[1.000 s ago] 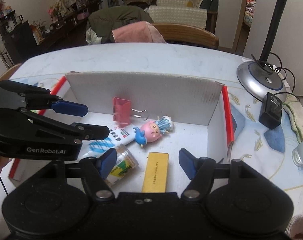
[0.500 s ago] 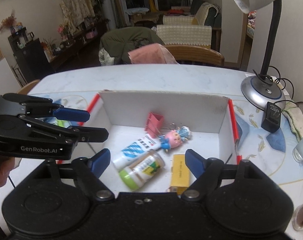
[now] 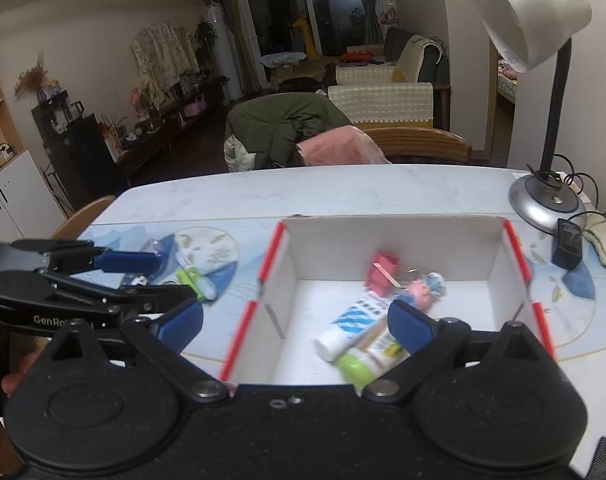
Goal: Organize rigid objects
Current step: 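Withdraw both grippers from the shoebox back to the item pile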
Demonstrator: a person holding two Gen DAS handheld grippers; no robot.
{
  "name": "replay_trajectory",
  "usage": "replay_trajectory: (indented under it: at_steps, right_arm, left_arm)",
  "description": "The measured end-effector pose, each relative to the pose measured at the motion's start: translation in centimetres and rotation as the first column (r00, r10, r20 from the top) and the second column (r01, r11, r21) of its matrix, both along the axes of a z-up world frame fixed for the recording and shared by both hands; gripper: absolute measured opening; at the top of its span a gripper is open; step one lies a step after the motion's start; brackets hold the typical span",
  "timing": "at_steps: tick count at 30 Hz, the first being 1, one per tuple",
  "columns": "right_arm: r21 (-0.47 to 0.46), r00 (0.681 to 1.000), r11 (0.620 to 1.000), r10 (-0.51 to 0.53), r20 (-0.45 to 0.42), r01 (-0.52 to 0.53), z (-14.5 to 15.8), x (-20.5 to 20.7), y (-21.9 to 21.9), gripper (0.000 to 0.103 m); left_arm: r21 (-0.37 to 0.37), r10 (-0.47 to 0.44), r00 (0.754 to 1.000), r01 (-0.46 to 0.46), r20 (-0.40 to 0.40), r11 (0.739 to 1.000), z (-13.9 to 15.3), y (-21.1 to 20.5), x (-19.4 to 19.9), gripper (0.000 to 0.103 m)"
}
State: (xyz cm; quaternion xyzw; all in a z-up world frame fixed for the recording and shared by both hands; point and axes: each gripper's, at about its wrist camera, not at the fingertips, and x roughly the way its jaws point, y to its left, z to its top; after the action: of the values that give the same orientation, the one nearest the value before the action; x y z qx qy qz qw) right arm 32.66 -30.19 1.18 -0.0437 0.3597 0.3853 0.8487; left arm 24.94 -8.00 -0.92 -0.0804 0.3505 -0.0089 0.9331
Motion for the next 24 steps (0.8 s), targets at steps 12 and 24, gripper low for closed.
replay_trajectory:
  at_steps: [12,24]
  right_arm:
    - [-0.010,0.998,0.999,0.038,-0.041,-0.039,-1.3,-5.9,7.0,0.100]
    - [-0.037,0.994,0.995,0.087,-0.061,-0.089,-3.3,-10.2,13.7,0.100]
  left_arm:
    - [0.006,0.100,0.995,-0.099,-0.021,0.995,-1.2,8.9,-6.4,0.099]
    - [-0.019,0.161,0.985,-0.162,-0.057,0.987,-4.6,15.7,-9.0,0.103]
